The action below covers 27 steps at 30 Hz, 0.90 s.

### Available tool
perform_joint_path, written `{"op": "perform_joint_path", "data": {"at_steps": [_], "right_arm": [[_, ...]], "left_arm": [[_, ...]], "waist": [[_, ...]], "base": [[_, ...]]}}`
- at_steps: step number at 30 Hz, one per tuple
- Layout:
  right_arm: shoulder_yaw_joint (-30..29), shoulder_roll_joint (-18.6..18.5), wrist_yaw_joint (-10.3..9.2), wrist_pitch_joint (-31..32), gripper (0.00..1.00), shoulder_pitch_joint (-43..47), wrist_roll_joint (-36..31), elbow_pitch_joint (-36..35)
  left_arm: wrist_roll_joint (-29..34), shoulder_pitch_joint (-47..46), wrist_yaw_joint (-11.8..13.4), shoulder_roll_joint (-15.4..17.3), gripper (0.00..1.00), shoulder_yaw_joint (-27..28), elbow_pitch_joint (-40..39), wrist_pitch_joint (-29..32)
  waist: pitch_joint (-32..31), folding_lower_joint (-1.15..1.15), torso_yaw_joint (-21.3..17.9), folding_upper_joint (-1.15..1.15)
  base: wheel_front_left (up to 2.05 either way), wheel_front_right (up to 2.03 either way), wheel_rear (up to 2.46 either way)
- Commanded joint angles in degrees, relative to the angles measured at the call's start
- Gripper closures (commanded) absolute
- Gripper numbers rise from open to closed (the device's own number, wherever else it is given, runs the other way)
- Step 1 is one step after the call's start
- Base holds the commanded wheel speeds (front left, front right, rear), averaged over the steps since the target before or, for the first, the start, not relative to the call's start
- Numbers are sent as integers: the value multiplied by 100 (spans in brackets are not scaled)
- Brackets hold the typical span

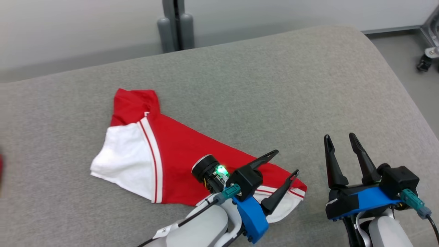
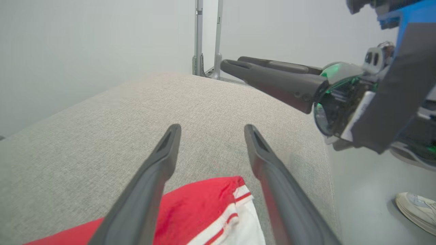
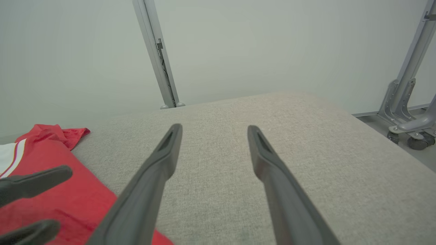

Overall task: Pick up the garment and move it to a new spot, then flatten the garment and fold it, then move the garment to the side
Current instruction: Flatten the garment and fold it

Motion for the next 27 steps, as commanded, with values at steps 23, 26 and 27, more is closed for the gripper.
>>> {"op": "perform_joint_path", "data": {"at_steps": [23, 26, 27], "right_arm": [[-91, -23, 2, -20, 0, 496, -238, 103], [-85, -22, 3, -20, 0, 537, -274, 130], [-94, -24, 2, -20, 0, 559, -279, 135]], "left_arm": [[1301, 1810, 706, 913, 0, 4049, -1554, -28], [1476, 2170, 675, 948, 0, 4531, -1787, -28], [1530, 2281, 660, 942, 0, 4690, -1838, -28]], "waist": [[-835, 0, 1206, 0], [-924, 0, 1287, 0], [-957, 0, 1314, 0]], "base": [[0, 0, 0], [0, 0, 0], [0, 0, 0]]}}
